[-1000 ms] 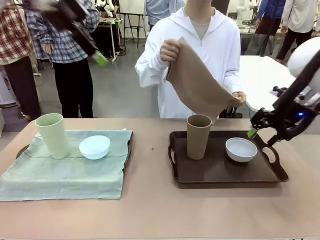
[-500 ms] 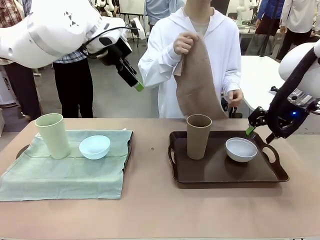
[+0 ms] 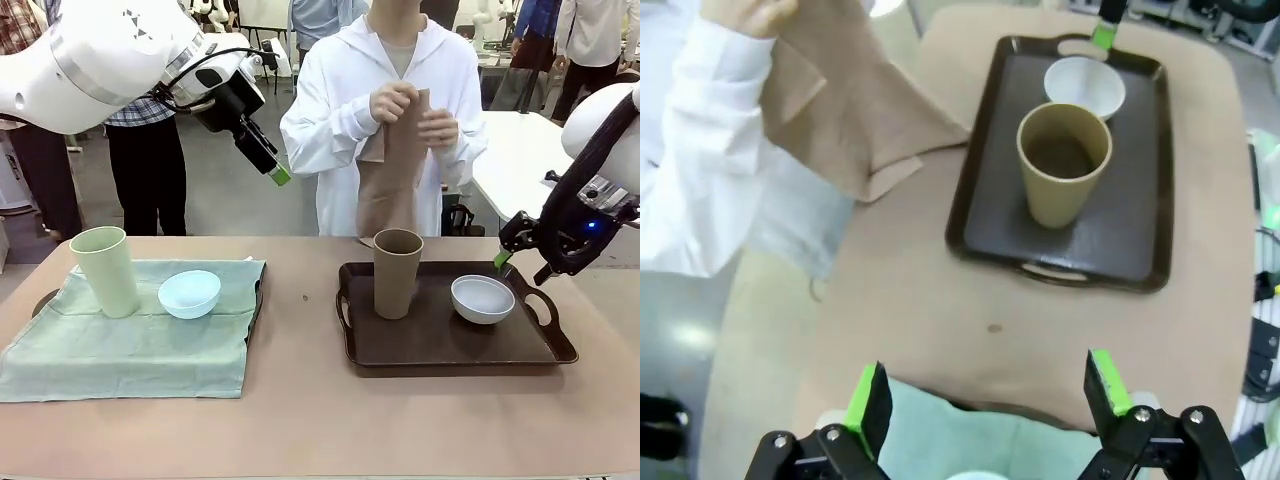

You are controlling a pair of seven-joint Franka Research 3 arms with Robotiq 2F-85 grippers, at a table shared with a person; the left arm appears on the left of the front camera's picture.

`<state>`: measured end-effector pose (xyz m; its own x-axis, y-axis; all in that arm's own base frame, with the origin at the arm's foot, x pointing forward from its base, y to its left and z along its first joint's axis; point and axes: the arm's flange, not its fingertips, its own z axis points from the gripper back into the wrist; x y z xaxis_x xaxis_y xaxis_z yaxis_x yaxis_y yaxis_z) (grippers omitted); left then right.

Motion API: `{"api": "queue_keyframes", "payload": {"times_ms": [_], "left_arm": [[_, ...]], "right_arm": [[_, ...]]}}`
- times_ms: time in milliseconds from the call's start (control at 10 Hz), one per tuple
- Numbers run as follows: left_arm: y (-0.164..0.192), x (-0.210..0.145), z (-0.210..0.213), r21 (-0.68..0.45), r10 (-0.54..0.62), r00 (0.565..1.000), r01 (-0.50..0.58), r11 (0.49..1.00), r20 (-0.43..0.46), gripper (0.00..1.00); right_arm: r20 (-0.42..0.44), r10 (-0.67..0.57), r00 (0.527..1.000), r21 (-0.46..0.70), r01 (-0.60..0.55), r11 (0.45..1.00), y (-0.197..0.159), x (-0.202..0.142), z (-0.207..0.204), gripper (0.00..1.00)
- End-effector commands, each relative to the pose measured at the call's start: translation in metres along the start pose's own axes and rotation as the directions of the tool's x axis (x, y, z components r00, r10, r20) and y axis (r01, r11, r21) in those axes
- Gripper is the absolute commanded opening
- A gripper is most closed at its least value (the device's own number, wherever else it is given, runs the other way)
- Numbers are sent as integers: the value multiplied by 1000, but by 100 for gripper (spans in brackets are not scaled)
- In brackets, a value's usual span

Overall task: Set up a tray with a mat and arrange the tableware.
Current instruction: Pick up the Picnic Bowl and Reusable plastic cup from the Handle tray in front of the human's position and hold them in the air.

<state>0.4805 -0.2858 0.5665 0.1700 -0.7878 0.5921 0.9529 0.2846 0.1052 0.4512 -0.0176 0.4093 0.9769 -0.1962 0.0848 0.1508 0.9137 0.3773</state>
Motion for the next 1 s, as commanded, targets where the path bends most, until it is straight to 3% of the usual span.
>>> {"api": "queue_keyframes", "payload": {"times_ms": [0, 100, 500, 900], "left_arm": [[1, -8, 11, -51, -10, 998, 13, 999, 63, 100], [2, -11, 3, -63, -83, 985, 94, 994, 149, 100], [-4, -24, -66, -308, -140, 975, 188, 932, 172, 100], [-5, -35, -132, -243, -265, 919, 339, 909, 293, 100]], "right_arm": [[13, 4, 1000, -12, -4, 1000, -3, 3, -8, 86], [19, 6, 1000, -50, -6, 999, -1, 6, -17, 86], [58, 39, 998, -155, -29, 988, 6, 1, -38, 86], [22, 67, 998, -195, -61, 979, 3, 3, -69, 86]]}}
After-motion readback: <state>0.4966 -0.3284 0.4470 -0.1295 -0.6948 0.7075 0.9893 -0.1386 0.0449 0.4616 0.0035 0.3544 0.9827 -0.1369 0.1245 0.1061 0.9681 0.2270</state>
